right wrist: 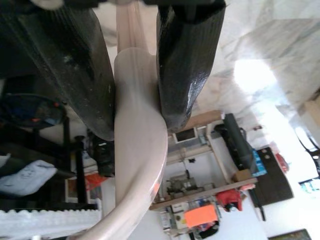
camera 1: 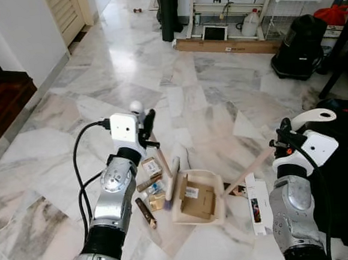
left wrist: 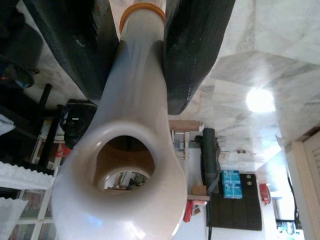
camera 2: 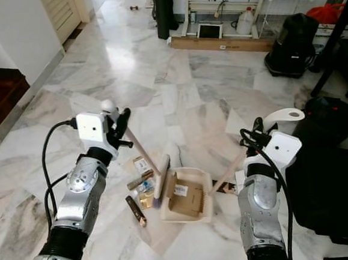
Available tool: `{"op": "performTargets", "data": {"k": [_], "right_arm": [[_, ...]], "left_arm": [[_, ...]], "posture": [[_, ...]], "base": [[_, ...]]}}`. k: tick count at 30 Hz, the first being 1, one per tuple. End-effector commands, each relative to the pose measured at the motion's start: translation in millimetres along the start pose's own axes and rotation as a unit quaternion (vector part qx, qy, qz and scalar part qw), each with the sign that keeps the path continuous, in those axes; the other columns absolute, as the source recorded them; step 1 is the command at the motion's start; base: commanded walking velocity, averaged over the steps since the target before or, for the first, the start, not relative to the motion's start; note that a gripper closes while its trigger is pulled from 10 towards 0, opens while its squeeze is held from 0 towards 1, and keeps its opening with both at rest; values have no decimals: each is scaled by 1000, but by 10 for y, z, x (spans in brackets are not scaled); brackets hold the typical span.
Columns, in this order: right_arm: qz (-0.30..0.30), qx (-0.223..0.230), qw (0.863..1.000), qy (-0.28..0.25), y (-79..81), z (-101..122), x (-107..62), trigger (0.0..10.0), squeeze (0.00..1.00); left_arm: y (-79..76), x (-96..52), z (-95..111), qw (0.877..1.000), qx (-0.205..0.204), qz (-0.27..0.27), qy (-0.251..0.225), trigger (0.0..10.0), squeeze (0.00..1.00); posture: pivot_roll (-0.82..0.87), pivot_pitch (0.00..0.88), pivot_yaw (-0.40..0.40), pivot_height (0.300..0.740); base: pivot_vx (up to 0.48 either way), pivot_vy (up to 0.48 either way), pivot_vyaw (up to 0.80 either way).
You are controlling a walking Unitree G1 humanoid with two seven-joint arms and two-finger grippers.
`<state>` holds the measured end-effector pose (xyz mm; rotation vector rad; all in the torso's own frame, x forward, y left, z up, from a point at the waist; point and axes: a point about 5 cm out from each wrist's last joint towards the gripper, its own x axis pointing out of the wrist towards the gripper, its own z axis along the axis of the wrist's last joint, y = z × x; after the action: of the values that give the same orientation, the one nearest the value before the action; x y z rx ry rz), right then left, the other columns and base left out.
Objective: Sweep floor
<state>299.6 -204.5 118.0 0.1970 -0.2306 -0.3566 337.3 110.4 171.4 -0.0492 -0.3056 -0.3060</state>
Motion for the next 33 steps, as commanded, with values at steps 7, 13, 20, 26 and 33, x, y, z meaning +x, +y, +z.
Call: {"op": "performTargets", "data": {"k": [7, 13, 20, 26, 33], "right_arm": [[4, 23, 999, -24, 52, 136, 28, 10000, 0], [6, 22, 1000, -21, 64, 133, 38, 10000, 0], [13, 15, 999, -24, 80, 154, 45, 10000, 0], [18, 13, 999, -27, 94, 165, 44, 10000, 0], [19, 12, 999, -24, 93, 158, 42, 10000, 0]], "left_arm": [[39, 55, 141, 1000, 13, 7, -25, 10000, 0], [107, 29, 171, 997, 63, 26, -32, 10000, 0], [108, -22, 140, 995, 87, 40, -32, 10000, 0], [135, -39, 124, 992, 110, 45, -31, 10000, 0], [146, -44, 117, 990, 126, 49, -30, 10000, 0]], "posture": [[73, 67, -24, 740], [76, 72, -26, 740], [73, 82, -28, 740], [75, 92, -32, 740], [74, 100, -33, 740]], "base": [[0, 0, 0], [0, 0, 0], [0, 0, 79], [0, 0, 798], [0, 0, 800]]}}
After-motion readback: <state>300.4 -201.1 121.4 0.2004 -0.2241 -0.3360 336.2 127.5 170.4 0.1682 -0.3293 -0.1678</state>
